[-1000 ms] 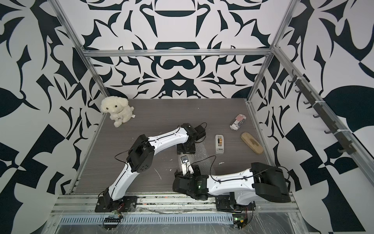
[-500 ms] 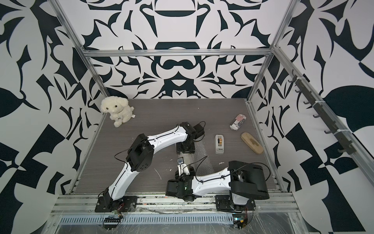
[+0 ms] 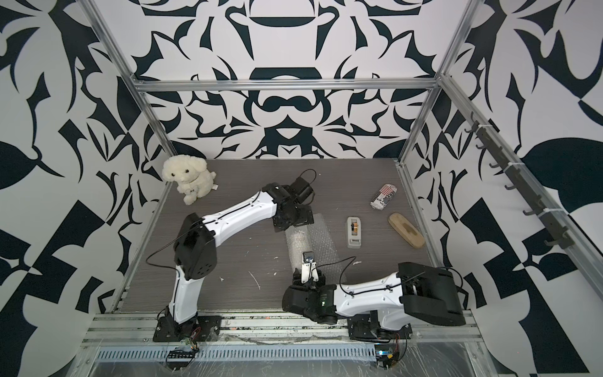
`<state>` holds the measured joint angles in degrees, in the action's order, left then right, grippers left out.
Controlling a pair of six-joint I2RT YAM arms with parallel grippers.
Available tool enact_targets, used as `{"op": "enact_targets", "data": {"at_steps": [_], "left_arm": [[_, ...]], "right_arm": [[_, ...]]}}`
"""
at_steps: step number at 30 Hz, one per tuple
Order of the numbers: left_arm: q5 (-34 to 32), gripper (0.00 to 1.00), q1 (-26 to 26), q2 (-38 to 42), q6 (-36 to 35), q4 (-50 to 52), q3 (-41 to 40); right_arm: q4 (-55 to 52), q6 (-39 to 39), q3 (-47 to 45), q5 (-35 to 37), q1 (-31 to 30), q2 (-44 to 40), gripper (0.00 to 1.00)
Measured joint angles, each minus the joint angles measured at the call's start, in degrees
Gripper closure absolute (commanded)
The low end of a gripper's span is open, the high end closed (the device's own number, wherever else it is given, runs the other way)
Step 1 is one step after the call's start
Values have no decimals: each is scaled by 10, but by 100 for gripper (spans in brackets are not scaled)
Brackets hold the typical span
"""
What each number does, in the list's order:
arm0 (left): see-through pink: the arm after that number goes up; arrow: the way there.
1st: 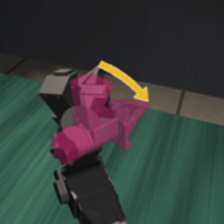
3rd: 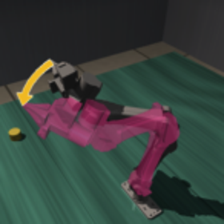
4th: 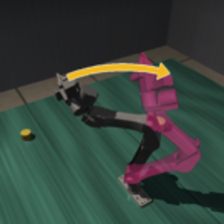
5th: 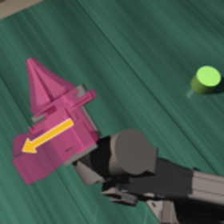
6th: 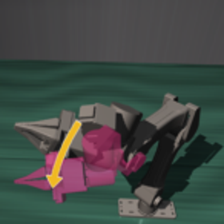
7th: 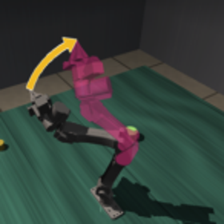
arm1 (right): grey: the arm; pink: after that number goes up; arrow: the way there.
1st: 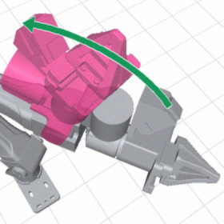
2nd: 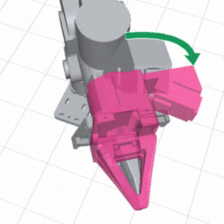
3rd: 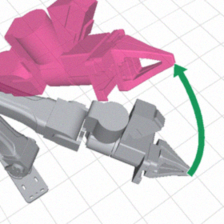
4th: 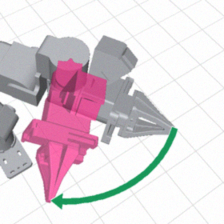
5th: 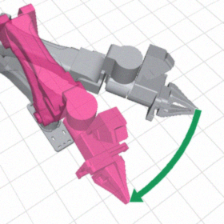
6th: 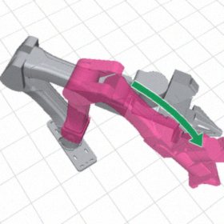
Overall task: Wrap vases in bubble wrap
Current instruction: Wrap the vase in bubble wrap.
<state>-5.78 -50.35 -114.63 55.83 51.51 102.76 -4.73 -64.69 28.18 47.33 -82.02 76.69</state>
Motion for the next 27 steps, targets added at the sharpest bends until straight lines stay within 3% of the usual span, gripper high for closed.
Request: {"op": "enact_targets", "data": {"at_steps": [6,10,18,21,27], "left_arm": [[2,0,-4,162,40,-135,-207],[22,1,-12,157,59,-194,-289],[51,6,-49,90,79,-266,-304],[49,22,-54,81,88,-281,-311],[47,35,-59,33,96,-268,-285]], "right_arm": [[97,-9,-82,-65,47,-88,51],[109,-9,-105,-119,74,-140,50],[79,-7,-118,-179,102,-194,50],[78,-7,-118,-189,109,-194,50],[79,-5,-118,-197,116,-196,50]]}}
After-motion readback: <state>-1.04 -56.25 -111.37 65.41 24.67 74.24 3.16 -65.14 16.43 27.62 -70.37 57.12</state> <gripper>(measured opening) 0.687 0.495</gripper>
